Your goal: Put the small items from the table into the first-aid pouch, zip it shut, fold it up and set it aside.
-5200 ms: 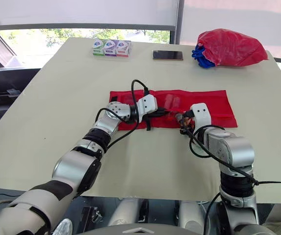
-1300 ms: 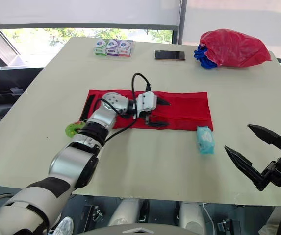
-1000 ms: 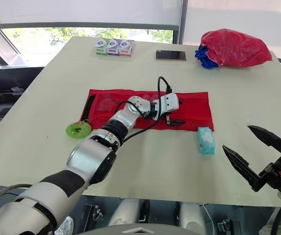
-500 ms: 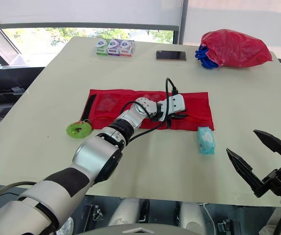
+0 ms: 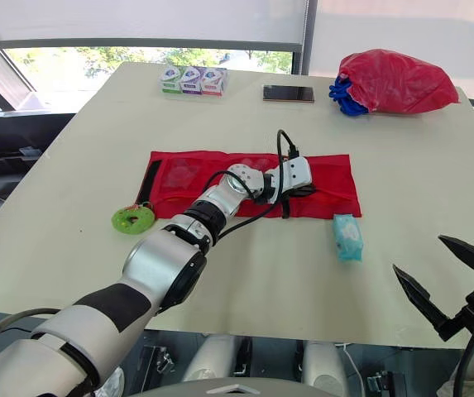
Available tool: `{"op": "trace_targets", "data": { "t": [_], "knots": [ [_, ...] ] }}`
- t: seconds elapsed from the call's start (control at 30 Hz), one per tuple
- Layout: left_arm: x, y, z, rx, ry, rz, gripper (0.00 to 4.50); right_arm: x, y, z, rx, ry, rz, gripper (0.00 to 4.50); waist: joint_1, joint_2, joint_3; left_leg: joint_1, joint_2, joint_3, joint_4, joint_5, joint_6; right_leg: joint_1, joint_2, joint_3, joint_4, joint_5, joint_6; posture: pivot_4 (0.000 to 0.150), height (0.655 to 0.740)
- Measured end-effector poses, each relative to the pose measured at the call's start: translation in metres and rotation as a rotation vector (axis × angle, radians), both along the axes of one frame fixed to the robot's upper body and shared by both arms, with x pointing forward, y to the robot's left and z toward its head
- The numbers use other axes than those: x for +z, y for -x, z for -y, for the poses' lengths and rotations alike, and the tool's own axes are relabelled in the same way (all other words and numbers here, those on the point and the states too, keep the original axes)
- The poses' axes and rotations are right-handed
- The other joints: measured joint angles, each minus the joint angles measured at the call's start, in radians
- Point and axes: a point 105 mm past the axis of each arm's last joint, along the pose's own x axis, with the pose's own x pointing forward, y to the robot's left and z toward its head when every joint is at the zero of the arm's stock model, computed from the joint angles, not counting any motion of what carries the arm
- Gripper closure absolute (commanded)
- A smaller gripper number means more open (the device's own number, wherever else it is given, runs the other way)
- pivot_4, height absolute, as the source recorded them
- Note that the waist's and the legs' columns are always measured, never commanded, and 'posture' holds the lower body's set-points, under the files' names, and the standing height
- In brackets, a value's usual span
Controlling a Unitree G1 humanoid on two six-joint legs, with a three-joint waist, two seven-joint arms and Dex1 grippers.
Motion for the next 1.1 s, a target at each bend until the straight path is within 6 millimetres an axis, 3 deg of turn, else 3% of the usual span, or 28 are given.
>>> {"op": "trace_targets", "data": {
  "t": [0.17,0.3,0.67,1.03,1.1],
  "knots": [
    [0.000,0.000,-0.001,-0.003,0.001,-0.005,4.44,0.000,-0.003,0.010,-0.013,0.029,-0.010,0.00,0.000,0.000,0.000,0.000,0.000,0.000,0.000,0.000,0.000,0.000,0.000,0.000,0.000,0.000,0.000,0.150,0.7400],
    [0.000,0.000,-0.002,-0.001,0.002,-0.008,4.44,-0.005,-0.011,0.005,-0.004,0.014,-0.037,0.00,-0.001,0.000,0.000,0.000,0.000,0.000,0.000,0.000,0.000,0.000,0.000,0.000,0.000,0.000,0.000,0.150,0.7400],
    [0.002,0.001,-0.004,-0.007,0.034,-0.055,4.44,-0.052,-0.053,-0.034,-0.078,-0.156,-0.176,0.00,-0.002,0.000,0.000,0.000,0.000,0.000,0.001,0.000,0.000,0.000,0.000,0.000,0.001,0.002,-0.004,0.150,0.7400],
    [-0.001,0.008,-0.008,-0.070,0.023,-0.128,4.44,-0.093,-0.079,-0.051,-0.171,-0.220,-0.340,0.00,-0.003,0.002,-0.001,-0.001,-0.001,-0.001,0.001,0.000,0.000,0.000,0.000,0.000,0.001,0.002,-0.004,0.150,0.7400],
    [0.000,0.008,-0.008,-0.073,0.023,-0.131,4.50,-0.093,-0.081,-0.058,-0.156,-0.246,-0.344,0.83,-0.004,0.002,-0.001,-0.001,0.000,-0.001,0.001,0.000,0.000,0.000,0.001,0.000,0.001,0.002,-0.004,0.150,0.7400]
  ]
}}
